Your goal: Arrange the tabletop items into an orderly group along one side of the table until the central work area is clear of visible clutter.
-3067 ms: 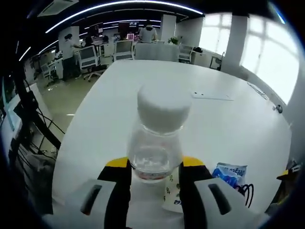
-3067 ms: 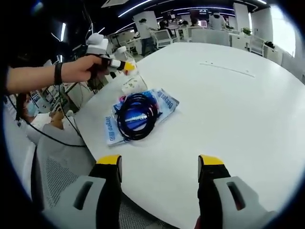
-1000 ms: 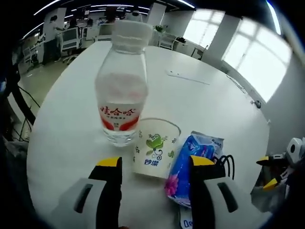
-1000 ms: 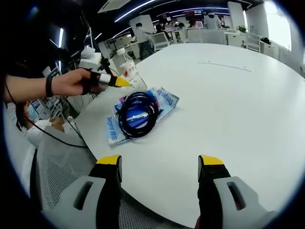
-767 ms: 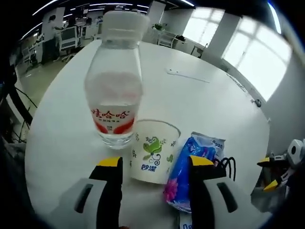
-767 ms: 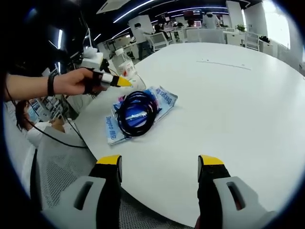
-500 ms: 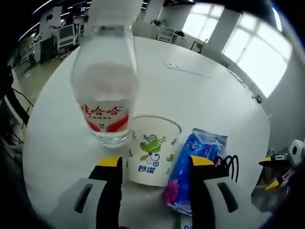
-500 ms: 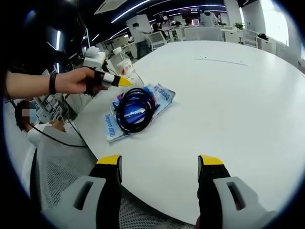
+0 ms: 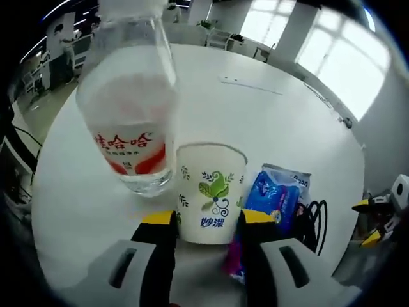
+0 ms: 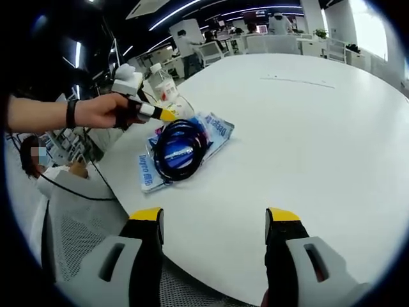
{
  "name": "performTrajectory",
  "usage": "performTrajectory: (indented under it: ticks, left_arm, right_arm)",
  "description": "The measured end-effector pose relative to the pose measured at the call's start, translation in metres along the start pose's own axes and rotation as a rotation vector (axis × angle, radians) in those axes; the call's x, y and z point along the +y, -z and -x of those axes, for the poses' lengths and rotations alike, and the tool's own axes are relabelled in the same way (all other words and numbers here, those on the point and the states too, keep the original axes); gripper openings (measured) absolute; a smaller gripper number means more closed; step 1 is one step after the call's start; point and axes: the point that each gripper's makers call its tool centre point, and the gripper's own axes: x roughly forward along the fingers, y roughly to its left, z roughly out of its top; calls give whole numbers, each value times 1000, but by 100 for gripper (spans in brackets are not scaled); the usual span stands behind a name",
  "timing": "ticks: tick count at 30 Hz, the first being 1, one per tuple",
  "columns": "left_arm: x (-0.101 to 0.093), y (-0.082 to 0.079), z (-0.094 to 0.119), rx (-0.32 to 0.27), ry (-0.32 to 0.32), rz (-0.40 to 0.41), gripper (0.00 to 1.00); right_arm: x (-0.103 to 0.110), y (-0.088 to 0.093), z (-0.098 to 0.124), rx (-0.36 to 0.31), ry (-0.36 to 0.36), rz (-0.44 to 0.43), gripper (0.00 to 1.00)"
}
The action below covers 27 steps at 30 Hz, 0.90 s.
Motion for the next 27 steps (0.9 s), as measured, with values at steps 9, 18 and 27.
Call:
performTrajectory:
  ticks: [9,18,27]
  left_arm:
    - [-1,0,11,-35,1,27,37]
    - [-4,4,39,-78,-13,-42,37]
    - [-5,13,65,-115,-4,-49,37]
  right_arm:
    - [0,-3,-2,-5,-3,5,63]
    - [7,-2,-2,-13,-12,0,63]
    - [14,-4,-3,-16,-29,9,63]
